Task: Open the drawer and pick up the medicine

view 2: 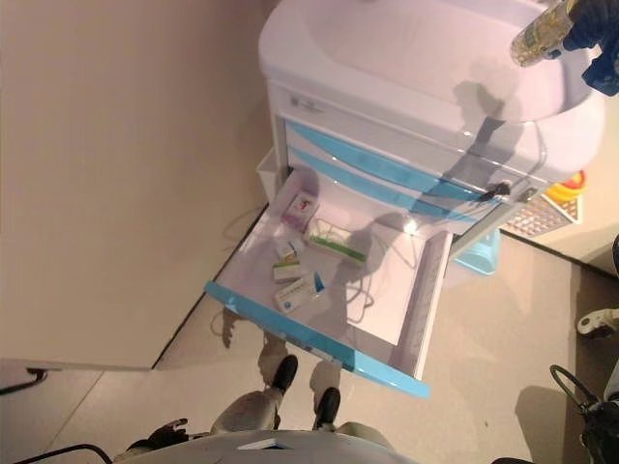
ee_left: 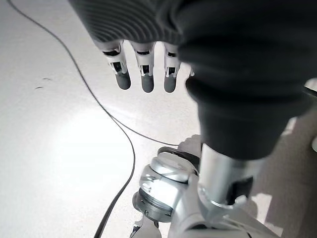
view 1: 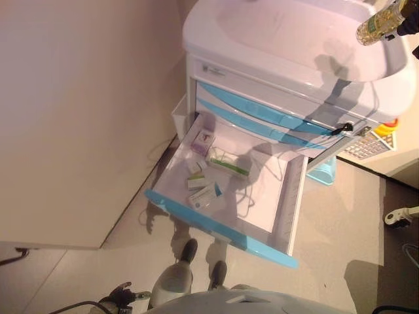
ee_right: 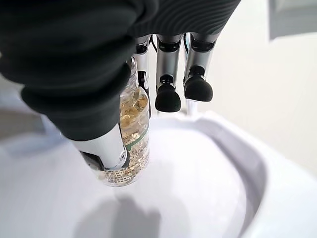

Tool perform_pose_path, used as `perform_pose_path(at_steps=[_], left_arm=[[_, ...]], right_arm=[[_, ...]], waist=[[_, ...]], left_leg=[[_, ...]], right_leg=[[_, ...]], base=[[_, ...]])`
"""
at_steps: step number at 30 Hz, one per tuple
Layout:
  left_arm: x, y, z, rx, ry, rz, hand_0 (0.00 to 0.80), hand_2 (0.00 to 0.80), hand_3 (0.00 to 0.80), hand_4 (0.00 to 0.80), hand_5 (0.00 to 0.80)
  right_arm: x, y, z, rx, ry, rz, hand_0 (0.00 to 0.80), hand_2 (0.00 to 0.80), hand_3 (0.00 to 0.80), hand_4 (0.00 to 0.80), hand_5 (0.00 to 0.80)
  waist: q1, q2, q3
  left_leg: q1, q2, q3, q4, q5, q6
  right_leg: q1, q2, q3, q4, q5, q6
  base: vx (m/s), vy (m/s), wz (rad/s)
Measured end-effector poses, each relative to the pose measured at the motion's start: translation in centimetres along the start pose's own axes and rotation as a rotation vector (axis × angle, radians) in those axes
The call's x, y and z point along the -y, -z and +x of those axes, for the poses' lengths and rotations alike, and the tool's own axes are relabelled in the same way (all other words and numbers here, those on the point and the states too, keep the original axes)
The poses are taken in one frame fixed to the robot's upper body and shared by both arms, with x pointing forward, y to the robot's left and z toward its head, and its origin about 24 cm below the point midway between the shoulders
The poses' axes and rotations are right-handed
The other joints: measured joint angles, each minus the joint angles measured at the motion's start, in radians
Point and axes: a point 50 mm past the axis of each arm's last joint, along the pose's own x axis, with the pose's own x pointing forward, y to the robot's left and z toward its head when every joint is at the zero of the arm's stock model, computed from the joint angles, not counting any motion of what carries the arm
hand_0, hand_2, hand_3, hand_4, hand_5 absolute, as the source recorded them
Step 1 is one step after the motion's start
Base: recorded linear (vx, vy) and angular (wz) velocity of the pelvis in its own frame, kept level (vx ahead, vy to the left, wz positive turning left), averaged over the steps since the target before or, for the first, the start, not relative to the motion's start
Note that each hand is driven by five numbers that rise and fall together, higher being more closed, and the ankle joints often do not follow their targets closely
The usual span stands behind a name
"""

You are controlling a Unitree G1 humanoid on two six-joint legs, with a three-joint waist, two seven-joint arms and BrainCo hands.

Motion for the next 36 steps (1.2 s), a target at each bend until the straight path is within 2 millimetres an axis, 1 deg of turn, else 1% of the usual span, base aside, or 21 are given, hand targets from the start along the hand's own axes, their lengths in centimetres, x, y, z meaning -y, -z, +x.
perform_pose_path(at_steps=[2,5,7,9,12,20,21,22,28,36], left_arm=[[-0.2,-0.6,0.0,0.031,-0.004,0.004,0.0,0.0,0.0,0.0,0.0],[-0.3,-1.8,0.2,0.065,-0.006,0.007,0.0,0.0,0.0,0.0,0.0],[-0.3,-2.1,0.2,0.075,-0.004,0.009,0.0,0.0,0.0,0.0,0.0],[-0.3,-2.4,0.2,0.088,0.0,0.018,0.0,0.0,0.0,0.0,0.0],[-0.3,-2.8,0.2,0.109,0.001,0.022,0.0,0.0,0.0,0.0,0.0],[-1.3,-3.3,0.1,0.128,-0.018,0.01,0.0,0.0,0.0,0.0,0.0],[-1.3,-3.3,0.1,0.128,-0.019,0.01,0.0,0.0,0.0,0.0,0.0],[-1.3,-3.3,0.1,0.128,-0.018,0.01,0.0,0.0,0.0,0.0,0.0],[-1.2,-3.6,0.0,0.144,-0.015,0.011,0.0,0.0,0.0,0.0,0.0],[-1.2,-3.9,0.0,0.166,-0.011,0.012,0.0,0.0,0.0,0.0,0.0]], right_arm=[[-0.1,0.2,0.0,-0.011,-0.011,-0.011,0.8,0.8,0.8,0.8,0.8],[0.0,0.6,0.1,-0.043,-0.013,-0.022,0.8,0.8,0.8,0.8,0.8],[-0.1,0.4,0.2,-0.048,-0.016,-0.031,0.8,0.8,0.8,0.8,0.8],[0.8,0.3,0.1,-0.052,0.002,-0.038,0.8,0.8,0.8,0.8,0.8],[1.4,0.2,0.0,-0.075,0.006,-0.078,0.8,0.8,0.8,0.8,0.8],[2.3,0.1,-0.2,-0.098,-0.013,-0.106,0.8,0.8,0.8,0.8,0.8],[2.4,0.0,-0.3,-0.1,-0.012,-0.111,0.461,0.461,0.461,0.461,0.461],[2.7,0.1,-0.3,-0.106,-0.013,-0.115,0.0,0.0,0.0,0.0,0.0],[2.9,0.1,-0.4,-0.108,-0.009,-0.13,0.0,0.0,0.0,0.0,0.0],[3.0,-0.2,-0.4,-0.091,0.017,-0.138,0.0,0.0,0.0,0.0,0.0]], waist=[[0.01,-0.001,0.018],[0.024,-0.001,0.047],[0.025,-0.002,0.057],[0.025,-0.002,0.061],[0.028,-0.003,0.062],[0.034,-0.008,0.073],[0.034,-0.009,0.078],[0.034,-0.009,0.082],[0.049,-0.01,0.084],[0.049,-0.01,0.084]], left_leg=[[-0.002,-0.001,-0.011,0.0,0.0,0.0],[-0.008,-0.003,-0.024,0.0,0.002,-0.003],[-0.014,-0.005,-0.03,0.0,0.003,-0.002],[-0.026,-0.006,-0.031,0.0,0.006,-0.002],[-0.039,-0.009,-0.04,0.0,0.01,-0.001],[-0.048,-0.01,-0.04,0.0,0.009,-0.007],[-0.048,-0.009,-0.04,0.0,0.008,-0.008],[-0.049,-0.009,-0.04,0.0,0.009,-0.008],[-0.052,-0.011,-0.042,0.0,0.009,-0.008],[-0.052,-0.012,-0.042,0.0,0.009,-0.008]], right_leg=[[0.001,0.0,-0.011,-0.001,0.0,0.0],[0.001,0.0,-0.015,-0.002,0.0,0.0],[-0.003,0.0,-0.015,-0.003,-0.001,0.0],[-0.014,-0.001,-0.015,-0.003,-0.001,0.0],[-0.025,-0.002,-0.021,-0.003,-0.001,0.0],[-0.034,-0.003,-0.023,-0.003,-0.001,0.0],[-0.034,-0.003,-0.023,-0.003,-0.001,0.0],[-0.034,-0.003,-0.023,-0.003,-0.001,0.0],[-0.037,-0.004,-0.026,-0.003,-0.001,0.0],[-0.037,-0.005,-0.028,-0.003,-0.001,0.0]], base=[[-0.024,-0.045,0.16],[-0.038,-0.04,0.13],[-0.044,-0.036,0.09],[-0.053,-0.043,0.04],[-0.037,-0.044,0.07],[-0.003,-0.005,0.0],[0.0,0.0,0.0],[0.0,0.0,0.0],[0.0,0.0,0.0],[0.0,-0.001,0.0]])
